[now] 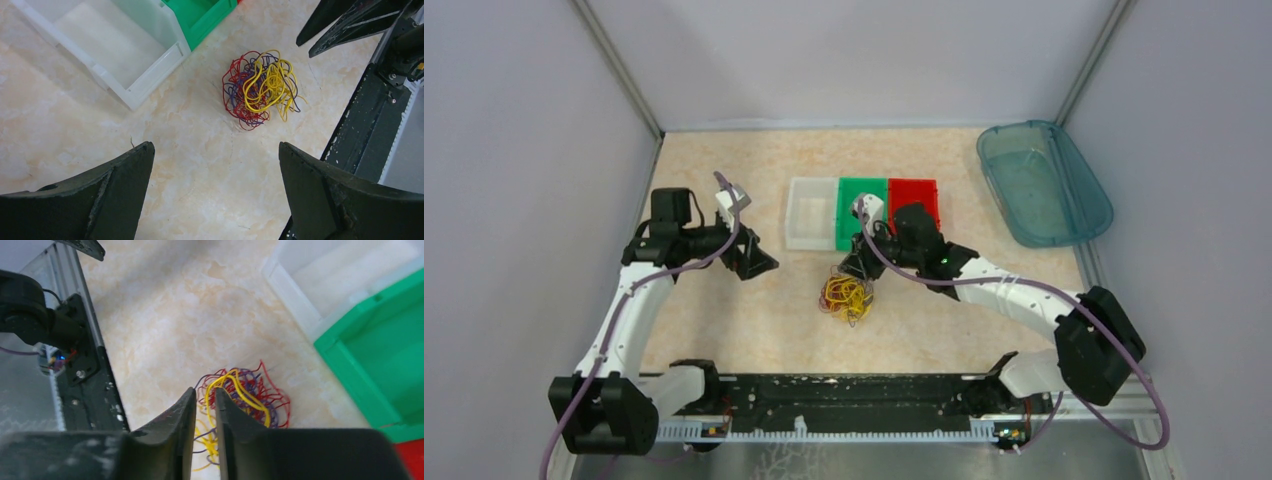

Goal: Untangle the cables
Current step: Untie the cable.

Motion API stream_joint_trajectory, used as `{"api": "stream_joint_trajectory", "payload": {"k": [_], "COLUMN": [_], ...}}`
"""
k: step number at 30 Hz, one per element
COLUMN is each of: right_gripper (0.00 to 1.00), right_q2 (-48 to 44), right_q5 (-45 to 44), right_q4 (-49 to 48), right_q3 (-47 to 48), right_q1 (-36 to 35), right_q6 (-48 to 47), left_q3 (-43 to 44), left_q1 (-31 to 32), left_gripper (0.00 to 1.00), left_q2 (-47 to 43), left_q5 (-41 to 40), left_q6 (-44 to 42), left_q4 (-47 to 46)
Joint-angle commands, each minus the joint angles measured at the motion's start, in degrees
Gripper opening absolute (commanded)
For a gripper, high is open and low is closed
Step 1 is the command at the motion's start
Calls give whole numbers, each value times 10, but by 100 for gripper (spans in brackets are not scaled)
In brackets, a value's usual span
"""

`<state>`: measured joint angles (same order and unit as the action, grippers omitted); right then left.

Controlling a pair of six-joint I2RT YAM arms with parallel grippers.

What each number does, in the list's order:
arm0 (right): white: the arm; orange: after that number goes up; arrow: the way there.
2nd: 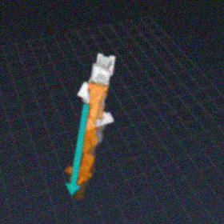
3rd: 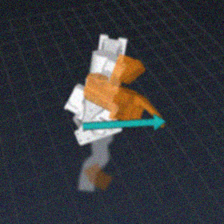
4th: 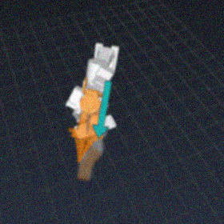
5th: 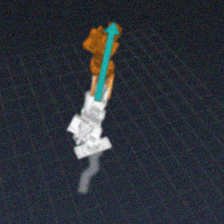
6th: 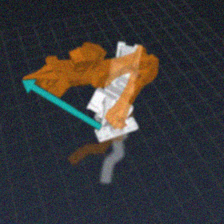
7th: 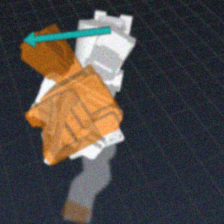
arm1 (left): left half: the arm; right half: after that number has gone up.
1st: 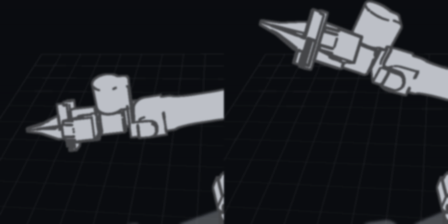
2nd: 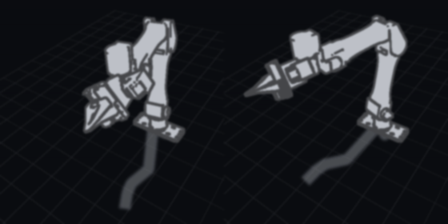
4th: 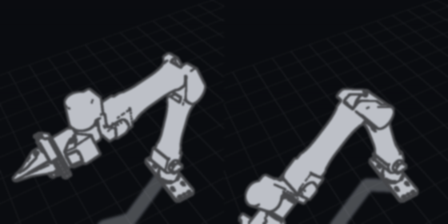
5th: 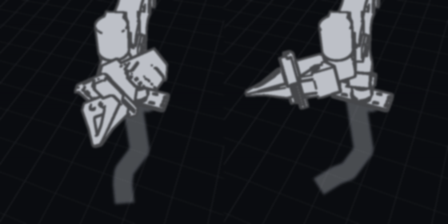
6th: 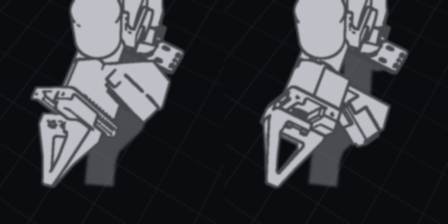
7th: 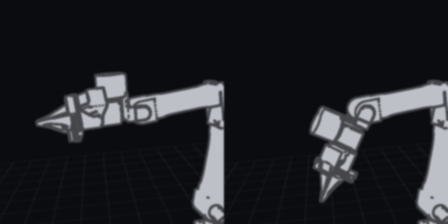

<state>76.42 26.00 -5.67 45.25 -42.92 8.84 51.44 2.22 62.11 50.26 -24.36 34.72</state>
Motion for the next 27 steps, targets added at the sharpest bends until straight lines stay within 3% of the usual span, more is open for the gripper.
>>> {"api": "stream_joint_trajectory", "payload": {"k": [1,2,3,6,10,17,27], "right_gripper": [44,54,58,61,63,62,52], "right_q2": [-30,-26,-20,1,-9,11,63], "right_q5": [-39,-56,-71,-103,-112,-108,-76], "right_q4": [35,51,66,100,65,36,28], "right_q3": [47,46,43,31,-16,-6,18], "right_q1": [-12,-12,-12,-12,-12,-12,-12], "right_q6": [-36,-52,-72,-130,-201,-255,-293], "left_q3": [17,17,16,17,20,22,20], "left_q1": [6,6,7,7,7,8,8], "left_gripper": [99,99,99,99,99,99,99], "left_q2": [-17,-18,-19,-18,-15,-21,-32], "left_q5": [19,20,22,23,23,24,16], "left_q6": [-26,-27,-27,-25,-25,-24,-31], "left_q4": [32,32,33,33,33,33,37]}}
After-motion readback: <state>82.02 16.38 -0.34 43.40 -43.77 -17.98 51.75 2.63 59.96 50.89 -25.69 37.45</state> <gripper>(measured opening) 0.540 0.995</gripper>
